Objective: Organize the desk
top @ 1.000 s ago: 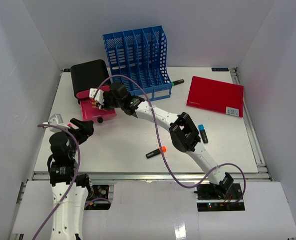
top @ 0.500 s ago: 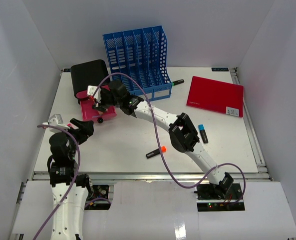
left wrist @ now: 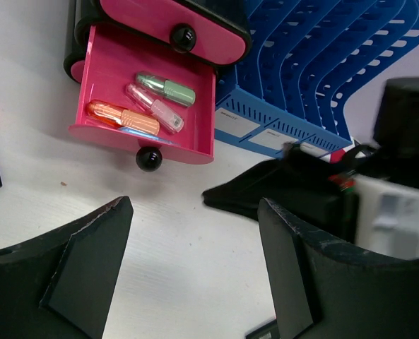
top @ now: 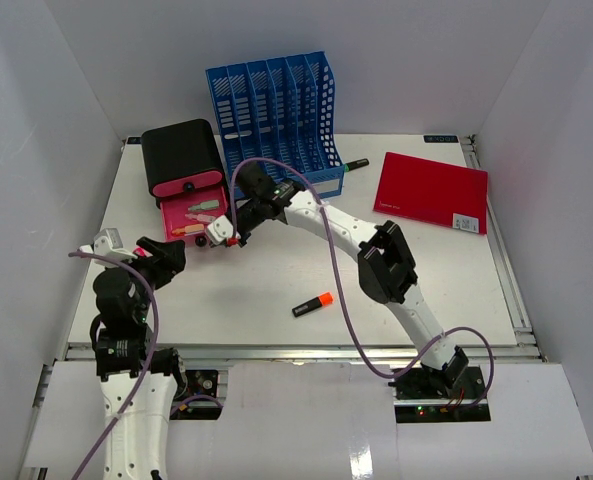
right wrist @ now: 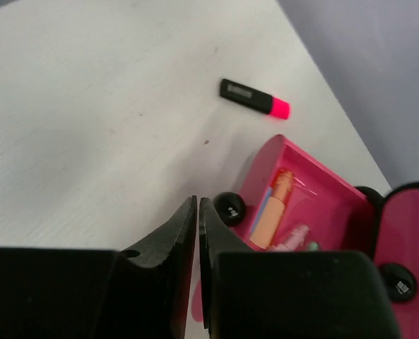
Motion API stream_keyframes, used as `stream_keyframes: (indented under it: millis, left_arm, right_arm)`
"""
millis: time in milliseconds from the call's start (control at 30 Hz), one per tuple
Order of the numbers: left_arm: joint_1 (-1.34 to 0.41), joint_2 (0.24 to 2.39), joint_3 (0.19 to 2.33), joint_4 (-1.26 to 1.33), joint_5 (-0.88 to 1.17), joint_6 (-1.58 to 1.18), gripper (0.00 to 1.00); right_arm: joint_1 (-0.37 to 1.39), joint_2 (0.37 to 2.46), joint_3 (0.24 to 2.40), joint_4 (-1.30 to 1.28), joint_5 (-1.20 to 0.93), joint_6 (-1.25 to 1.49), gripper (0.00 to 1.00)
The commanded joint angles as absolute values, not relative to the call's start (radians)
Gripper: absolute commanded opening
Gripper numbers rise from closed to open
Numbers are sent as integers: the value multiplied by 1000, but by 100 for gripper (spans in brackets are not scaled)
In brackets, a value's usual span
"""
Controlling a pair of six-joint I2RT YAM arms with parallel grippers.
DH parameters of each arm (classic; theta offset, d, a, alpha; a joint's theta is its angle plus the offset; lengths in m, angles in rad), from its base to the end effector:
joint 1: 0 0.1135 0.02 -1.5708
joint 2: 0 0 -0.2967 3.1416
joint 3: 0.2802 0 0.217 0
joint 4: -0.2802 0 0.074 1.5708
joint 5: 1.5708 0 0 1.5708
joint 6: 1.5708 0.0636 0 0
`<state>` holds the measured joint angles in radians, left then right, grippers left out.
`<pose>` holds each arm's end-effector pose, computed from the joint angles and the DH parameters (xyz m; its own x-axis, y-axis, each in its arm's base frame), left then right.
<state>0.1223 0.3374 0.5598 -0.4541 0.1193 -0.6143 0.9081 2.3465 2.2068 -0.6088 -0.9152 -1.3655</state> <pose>0.0641 0.0003 0.2848 -0.1827 -0.5990 -0.7796 -0.1364 0.8007 -0.5833 0.2834 0.4451 0.2790 0.7350 -0.0283 -0.6775 -0.5807 -0.5421 -0.6074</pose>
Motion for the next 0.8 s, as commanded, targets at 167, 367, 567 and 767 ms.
stream_keyframes:
  millis: [167,367,567,767]
  left_arm:
    - [120,311,598,-491,92,-589,82]
    - [116,282,604,-514,34,-601,82]
    - [115,246,611,-523,15,-611,82]
    - [115,198,602,-526,-28,-616,82]
  right_arm:
    - [985,2342,2032,-475,-648,-1382,9]
    - [1026,2376,1929,-195,-456,-1206,9]
    - [1054,2440,1902,39,-290,-1177,8]
    - [1064,2478,1859,262,-157,-1188,8]
